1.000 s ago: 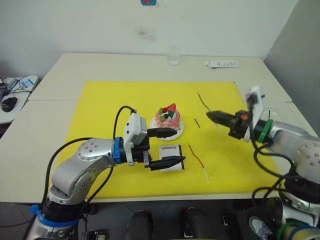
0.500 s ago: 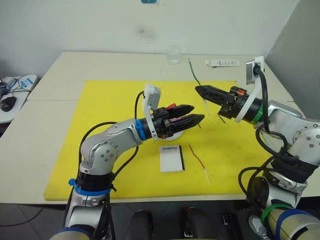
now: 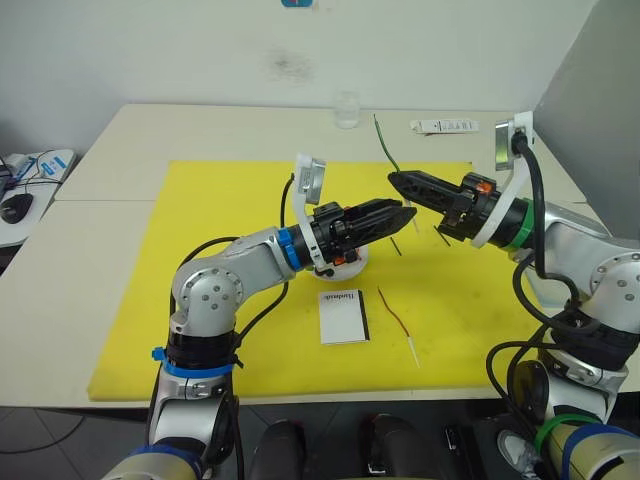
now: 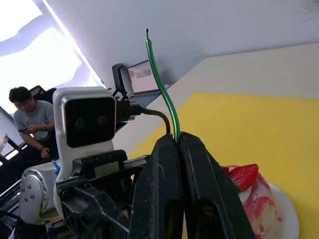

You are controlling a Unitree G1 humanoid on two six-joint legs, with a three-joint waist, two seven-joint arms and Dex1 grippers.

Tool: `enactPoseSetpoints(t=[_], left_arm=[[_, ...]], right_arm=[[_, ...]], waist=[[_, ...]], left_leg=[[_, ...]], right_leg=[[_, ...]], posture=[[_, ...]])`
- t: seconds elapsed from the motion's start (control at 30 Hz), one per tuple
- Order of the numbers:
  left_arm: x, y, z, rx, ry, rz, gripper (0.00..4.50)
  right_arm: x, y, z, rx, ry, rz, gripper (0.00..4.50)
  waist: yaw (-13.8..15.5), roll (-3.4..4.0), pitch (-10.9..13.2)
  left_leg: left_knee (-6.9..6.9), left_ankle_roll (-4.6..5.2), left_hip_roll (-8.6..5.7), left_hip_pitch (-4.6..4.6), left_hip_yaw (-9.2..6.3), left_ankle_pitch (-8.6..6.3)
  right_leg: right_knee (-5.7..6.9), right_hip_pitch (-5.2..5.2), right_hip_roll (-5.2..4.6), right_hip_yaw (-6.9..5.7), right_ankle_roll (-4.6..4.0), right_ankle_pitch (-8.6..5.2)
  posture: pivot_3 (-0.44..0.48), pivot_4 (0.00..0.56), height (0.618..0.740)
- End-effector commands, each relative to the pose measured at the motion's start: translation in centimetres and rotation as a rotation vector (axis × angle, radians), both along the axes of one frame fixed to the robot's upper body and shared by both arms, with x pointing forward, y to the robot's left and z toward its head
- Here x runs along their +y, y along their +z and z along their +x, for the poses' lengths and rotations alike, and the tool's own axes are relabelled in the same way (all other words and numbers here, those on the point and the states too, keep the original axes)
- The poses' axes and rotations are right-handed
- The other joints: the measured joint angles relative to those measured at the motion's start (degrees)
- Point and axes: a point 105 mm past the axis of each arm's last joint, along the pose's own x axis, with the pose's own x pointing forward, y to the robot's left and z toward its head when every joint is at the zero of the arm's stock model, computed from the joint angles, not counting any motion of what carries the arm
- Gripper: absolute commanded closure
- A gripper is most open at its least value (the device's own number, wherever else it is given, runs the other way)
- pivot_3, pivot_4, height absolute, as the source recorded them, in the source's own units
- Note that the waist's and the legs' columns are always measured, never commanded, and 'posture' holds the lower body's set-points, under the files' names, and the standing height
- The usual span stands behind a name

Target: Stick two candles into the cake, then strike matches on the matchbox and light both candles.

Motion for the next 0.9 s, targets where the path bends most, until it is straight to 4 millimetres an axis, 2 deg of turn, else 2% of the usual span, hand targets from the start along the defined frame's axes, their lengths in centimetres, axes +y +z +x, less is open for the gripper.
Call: enactPoseSetpoints(t=[0.03, 0.47, 0.7, 0.8, 0.9], left_arm=[[-0.22, 0.76, -0.05, -0.030, -0.008, -0.006, 2.28], [-0.85, 0.25, 0.27, -0.031, -0.014, 0.019, 2.28], [-1.00, 0.62, 0.07, -0.045, -0.029, -0.007, 2.28], [-0.99, 0.70, -0.15, -0.056, -0.041, -0.013, 2.84], [-0.91, 0.92, -0.42, -0.057, -0.051, -0.028, 3.72]], right_arm=[[0.05, 0.84, -0.64, -0.058, 0.005, -0.001, 4.50], [0.45, 1.02, -0.92, -0.066, 0.015, 0.006, 4.50], [0.43, 0.94, -0.95, -0.061, 0.012, 0.006, 4.50], [0.38, 0.84, -0.84, -0.056, 0.007, 0.003, 4.50], [0.35, 0.81, -0.86, -0.057, 0.005, 0.000, 4.50]], waist=[[-0.14, 0.00, 0.00], [-0.20, 0.00, 0.00], [-0.20, 0.00, 0.00], [-0.25, 0.00, 0.00], [-0.25, 0.00, 0.00]], left_leg=[[0.00, 0.00, 0.00, 0.00, 0.00, 0.00], [-0.01, 0.00, 0.00, -0.01, 0.00, 0.00], [-0.01, 0.00, 0.00, -0.03, 0.01, 0.00], [-0.01, 0.00, 0.01, -0.04, 0.01, 0.00], [-0.01, 0.00, 0.01, -0.04, 0.00, 0.00]], right_leg=[[0.00, 0.00, 0.00, 0.00, 0.00, 0.00], [-0.02, 0.00, 0.00, 0.00, 0.00, 0.00], [-0.06, -0.01, 0.00, 0.00, 0.01, 0.00], [-0.06, -0.01, 0.00, 0.00, 0.01, 0.00], [-0.06, -0.01, 0.00, 0.00, 0.01, 0.00]], posture=[[0.000, 0.150, 0.740], [0.000, 0.150, 0.740], [0.000, 0.150, 0.740], [0.000, 0.150, 0.740], [0.000, 0.150, 0.740]])
